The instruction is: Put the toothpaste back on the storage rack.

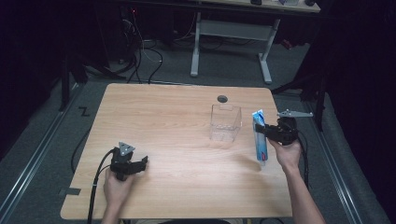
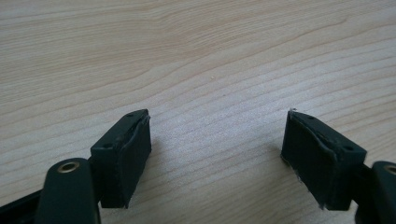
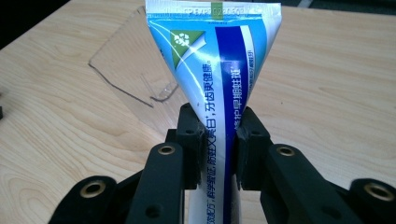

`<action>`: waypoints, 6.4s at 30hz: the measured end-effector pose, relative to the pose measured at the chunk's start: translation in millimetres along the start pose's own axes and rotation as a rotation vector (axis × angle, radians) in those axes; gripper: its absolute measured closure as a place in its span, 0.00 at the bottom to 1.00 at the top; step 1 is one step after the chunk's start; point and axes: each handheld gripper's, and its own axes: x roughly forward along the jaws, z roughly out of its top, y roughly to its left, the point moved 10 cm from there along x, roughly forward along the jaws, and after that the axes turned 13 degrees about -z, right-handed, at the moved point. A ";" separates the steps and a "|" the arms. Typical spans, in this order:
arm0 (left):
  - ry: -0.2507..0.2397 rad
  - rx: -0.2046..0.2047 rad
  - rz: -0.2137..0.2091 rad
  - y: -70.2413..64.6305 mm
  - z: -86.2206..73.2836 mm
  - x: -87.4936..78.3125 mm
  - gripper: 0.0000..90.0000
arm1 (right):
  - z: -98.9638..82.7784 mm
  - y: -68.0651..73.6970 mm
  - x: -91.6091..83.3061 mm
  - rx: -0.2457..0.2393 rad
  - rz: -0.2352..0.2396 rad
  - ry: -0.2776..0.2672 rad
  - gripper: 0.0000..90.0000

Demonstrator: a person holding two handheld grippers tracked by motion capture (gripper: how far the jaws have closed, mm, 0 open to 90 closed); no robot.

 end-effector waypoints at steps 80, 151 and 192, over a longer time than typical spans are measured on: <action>0.001 0.003 -0.001 -0.4 -0.1 0.0 0.27 | 118.3 79.2 7.6 -0.070 0.101 -0.164 0.83; 0.002 0.005 -0.002 -0.8 -0.3 0.1 0.27 | 87.4 58.6 68.8 -0.023 -0.027 -0.079 0.82; 0.000 0.004 -0.002 -0.8 -0.1 0.2 0.27 | 66.3 39.4 75.7 0.037 -0.049 -0.011 0.81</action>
